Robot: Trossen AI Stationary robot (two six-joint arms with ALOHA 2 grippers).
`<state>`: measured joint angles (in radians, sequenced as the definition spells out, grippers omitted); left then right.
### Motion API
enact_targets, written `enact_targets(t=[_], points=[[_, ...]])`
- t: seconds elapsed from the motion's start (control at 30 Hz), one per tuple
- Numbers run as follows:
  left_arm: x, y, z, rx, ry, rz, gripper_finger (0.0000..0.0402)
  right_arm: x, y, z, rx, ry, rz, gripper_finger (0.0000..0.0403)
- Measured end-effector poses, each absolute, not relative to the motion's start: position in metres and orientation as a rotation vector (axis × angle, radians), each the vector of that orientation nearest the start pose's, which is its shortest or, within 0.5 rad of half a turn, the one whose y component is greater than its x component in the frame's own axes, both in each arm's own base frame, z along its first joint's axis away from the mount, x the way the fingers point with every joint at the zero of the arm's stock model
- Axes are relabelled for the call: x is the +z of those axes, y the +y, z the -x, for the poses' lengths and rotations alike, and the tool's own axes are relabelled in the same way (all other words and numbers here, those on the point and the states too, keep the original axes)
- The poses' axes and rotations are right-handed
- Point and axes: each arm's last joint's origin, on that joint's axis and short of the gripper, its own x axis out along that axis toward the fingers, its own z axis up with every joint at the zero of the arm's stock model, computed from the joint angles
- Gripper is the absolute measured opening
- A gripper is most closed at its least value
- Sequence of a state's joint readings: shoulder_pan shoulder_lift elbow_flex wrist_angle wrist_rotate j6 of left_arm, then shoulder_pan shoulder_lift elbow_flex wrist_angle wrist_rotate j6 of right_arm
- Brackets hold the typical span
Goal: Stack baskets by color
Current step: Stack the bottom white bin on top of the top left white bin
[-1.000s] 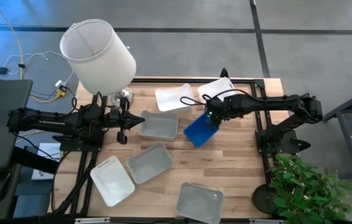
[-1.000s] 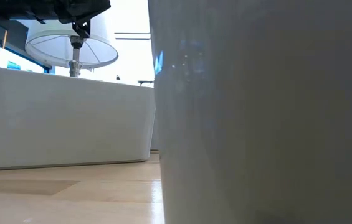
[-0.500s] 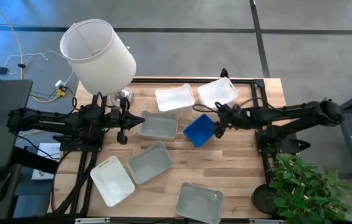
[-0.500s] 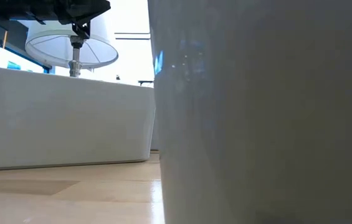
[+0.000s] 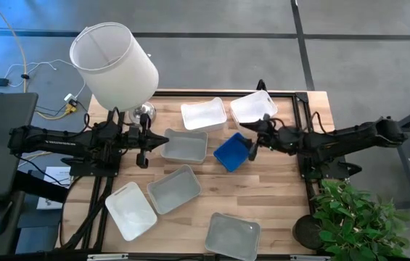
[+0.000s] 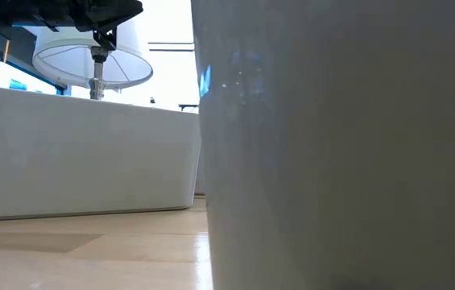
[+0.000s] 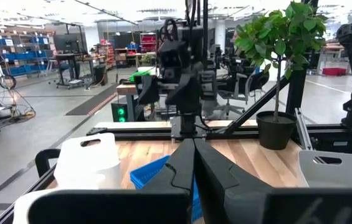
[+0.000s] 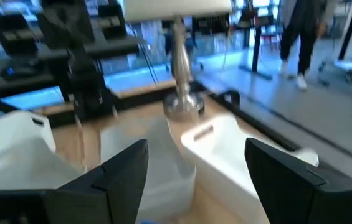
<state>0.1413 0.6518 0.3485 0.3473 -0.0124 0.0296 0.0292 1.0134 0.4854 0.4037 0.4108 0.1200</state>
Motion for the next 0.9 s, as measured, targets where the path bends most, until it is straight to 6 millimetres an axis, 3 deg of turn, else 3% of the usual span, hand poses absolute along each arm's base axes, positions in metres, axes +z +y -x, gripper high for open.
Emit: enact_targets(t=[0.9], points=[[0.2484,0.0226,-0.1570,0.153,-0.002,-0.070,0.0000,0.2474,-0.0053,-0.2164,-0.385,0.077,-0.042,0.0254]])
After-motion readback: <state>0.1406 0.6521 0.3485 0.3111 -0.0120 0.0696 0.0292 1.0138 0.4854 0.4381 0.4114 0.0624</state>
